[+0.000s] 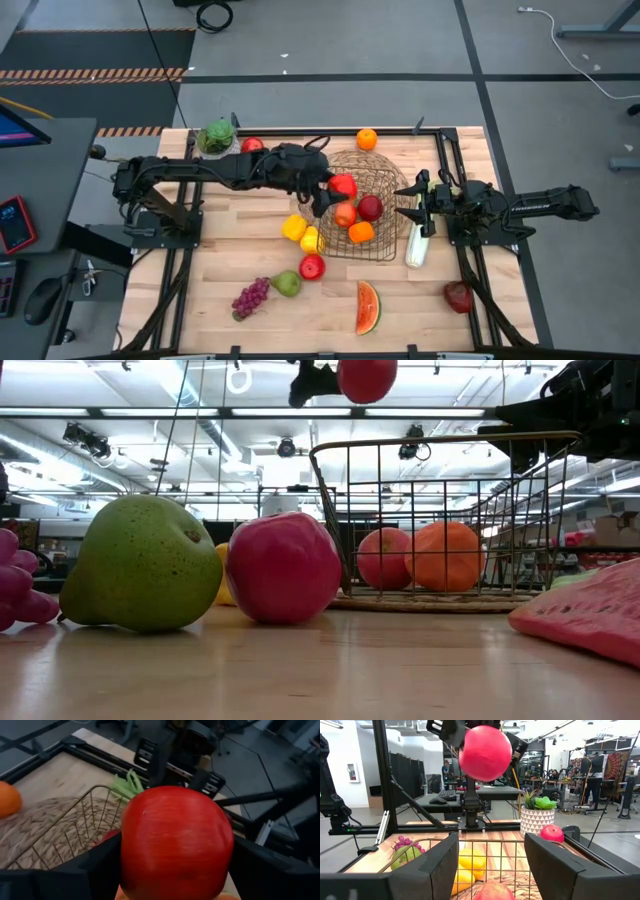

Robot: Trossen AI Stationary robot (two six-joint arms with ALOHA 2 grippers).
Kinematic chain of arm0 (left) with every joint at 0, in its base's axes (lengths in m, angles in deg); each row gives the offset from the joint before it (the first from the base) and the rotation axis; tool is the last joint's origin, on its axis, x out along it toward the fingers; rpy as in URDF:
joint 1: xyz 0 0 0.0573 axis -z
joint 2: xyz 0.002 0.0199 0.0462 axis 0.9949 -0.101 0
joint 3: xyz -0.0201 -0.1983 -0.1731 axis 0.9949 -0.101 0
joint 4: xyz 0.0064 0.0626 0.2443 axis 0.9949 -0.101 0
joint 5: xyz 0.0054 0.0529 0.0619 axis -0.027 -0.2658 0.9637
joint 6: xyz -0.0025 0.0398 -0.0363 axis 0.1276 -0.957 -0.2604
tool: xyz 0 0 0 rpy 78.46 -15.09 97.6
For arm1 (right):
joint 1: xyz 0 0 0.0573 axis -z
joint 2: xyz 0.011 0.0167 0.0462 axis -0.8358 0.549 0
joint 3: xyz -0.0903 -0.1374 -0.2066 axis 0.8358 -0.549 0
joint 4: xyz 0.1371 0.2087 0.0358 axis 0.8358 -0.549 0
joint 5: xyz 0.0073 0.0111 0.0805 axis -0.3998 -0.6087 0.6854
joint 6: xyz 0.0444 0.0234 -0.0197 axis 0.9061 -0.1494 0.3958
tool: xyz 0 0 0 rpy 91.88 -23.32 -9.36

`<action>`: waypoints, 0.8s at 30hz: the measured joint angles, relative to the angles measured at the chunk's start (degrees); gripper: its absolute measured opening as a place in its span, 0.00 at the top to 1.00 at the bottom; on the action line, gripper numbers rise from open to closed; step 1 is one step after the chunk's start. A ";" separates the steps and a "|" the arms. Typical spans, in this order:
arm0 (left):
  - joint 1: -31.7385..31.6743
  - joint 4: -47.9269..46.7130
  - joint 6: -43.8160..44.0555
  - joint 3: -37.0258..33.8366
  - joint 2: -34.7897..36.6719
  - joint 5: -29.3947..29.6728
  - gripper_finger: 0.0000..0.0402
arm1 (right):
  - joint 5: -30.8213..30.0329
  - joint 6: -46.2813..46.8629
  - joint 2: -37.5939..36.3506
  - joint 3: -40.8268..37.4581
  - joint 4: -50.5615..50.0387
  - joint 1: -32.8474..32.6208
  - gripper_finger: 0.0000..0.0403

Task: Build produce basket
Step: Put the middle red apple into the wire basket

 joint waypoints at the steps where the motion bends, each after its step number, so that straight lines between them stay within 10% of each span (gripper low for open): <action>1: 0.00 0.33 0.66 0.05 -0.45 0.80 0.23 | -0.01 -0.01 -0.01 -0.02 -0.01 0.01 0.43; 24: 0.07 0.69 12.82 0.00 -14.93 2.02 0.22 | -0.01 0.01 -0.01 0.00 0.01 0.00 0.43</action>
